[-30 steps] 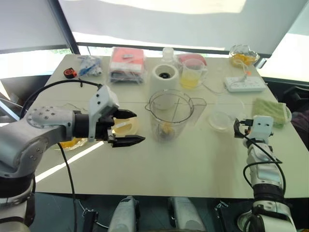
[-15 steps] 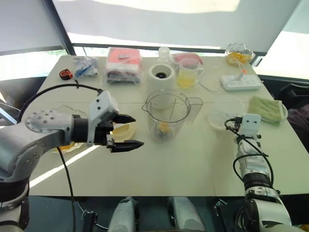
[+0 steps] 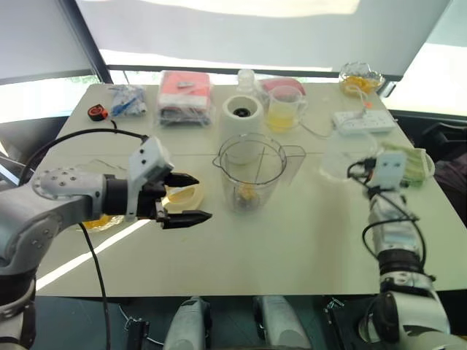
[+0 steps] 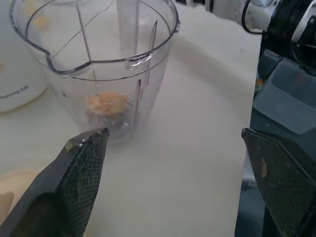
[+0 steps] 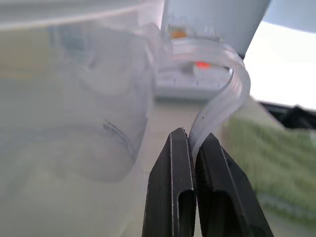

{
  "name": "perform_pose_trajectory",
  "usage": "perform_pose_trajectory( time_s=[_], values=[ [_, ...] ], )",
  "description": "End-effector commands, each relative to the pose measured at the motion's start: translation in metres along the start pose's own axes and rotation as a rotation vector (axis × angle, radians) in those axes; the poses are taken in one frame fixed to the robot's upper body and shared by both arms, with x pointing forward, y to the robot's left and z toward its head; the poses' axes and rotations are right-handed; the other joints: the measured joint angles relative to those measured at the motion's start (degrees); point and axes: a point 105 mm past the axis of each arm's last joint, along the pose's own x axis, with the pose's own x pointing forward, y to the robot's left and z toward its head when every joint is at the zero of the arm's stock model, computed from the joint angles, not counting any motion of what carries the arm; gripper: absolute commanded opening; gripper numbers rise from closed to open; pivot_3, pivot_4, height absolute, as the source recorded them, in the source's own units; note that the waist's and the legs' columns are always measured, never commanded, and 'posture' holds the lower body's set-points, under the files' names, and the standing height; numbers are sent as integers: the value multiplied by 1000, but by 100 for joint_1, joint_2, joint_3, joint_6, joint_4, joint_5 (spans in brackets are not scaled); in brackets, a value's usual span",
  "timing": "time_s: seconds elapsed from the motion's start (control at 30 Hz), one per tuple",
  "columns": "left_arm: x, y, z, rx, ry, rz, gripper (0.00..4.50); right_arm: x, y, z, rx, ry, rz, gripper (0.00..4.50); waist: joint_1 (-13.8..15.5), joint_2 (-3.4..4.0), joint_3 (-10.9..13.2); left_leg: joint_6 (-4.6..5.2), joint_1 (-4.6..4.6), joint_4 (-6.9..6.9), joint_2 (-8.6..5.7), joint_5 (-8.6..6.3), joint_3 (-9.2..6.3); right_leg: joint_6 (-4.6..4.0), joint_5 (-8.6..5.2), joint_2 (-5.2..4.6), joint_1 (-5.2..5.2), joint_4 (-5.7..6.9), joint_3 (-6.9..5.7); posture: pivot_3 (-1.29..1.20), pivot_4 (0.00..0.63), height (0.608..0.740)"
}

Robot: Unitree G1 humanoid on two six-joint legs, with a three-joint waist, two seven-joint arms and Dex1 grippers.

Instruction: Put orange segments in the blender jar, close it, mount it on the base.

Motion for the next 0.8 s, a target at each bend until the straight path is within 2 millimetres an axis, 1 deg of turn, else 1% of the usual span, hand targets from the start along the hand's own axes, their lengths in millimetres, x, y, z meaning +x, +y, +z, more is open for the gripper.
perform_pose_trajectory(
  time_s=[0.03, 0.07, 0.13, 0.23, 0.3, 0.43, 0.67, 0.8],
  values=[
    [-12, 10, 13, 61, -26, 41, 4500, 14, -4, 106, -59, -281, 103, 67, 0, 3, 5, 0, 0, -1, 1, 0, 0, 2, 1, 3, -3, 0, 0, 0, 150, 740],
    [-13, 13, 15, 55, -38, 45, 4500, 13, -1, 127, -84, -328, 154, 67, 2, 3, 5, 0, -3, -5, 1, 0, 0, 2, 1, 5, -10, 1, -1, 0, 150, 740],
    [-13, 15, 20, 48, -65, 39, 4500, 10, 9, 154, -139, -387, 244, 67, 11, -1, 7, 0, -4, -12, 5, 0, -4, 3, 1, 11, -13, 2, -5, 0, 150, 740],
    [-14, 15, 20, 63, -57, 36, 4500, 3, 23, 180, -229, -446, 345, 67, 14, -5, 6, 1, -5, -19, 13, -1, -11, 3, 1, 18, -13, 1, -10, 0, 150, 740],
    [-15, 17, 19, 63, -54, 47, 4500, -4, 35, 193, -309, -483, 410, 67, 19, -7, 7, 1, -7, -19, 17, -1, -10, 3, 1, 16, -14, 0, -10, 0, 150, 740],
    [-18, 21, 17, 61, -56, 80, 4500, -14, 55, 202, -447, -529, 498, 67, 26, -7, 11, 1, -12, -18, 15, -1, -2, 3, 2, -1, -18, -1, -9, 0, 150, 740],
    [-18, 20, 11, 50, -59, 96, 4500, -29, 85, 206, -651, -600, 578, 67, 55, -16, 16, 1, -13, -16, 14, -1, 2, 3, 1, -5, -19, -3, -9, 0, 150, 740],
    [-16, 20, 10, 45, -65, 100, 4500, -32, 91, 207, -710, -625, 589, 67, 83, -22, 20, 1, -14, -16, 15, -1, 2, 3, 2, -4, -21, -2, -9, 0, 150, 740]
  ],
)
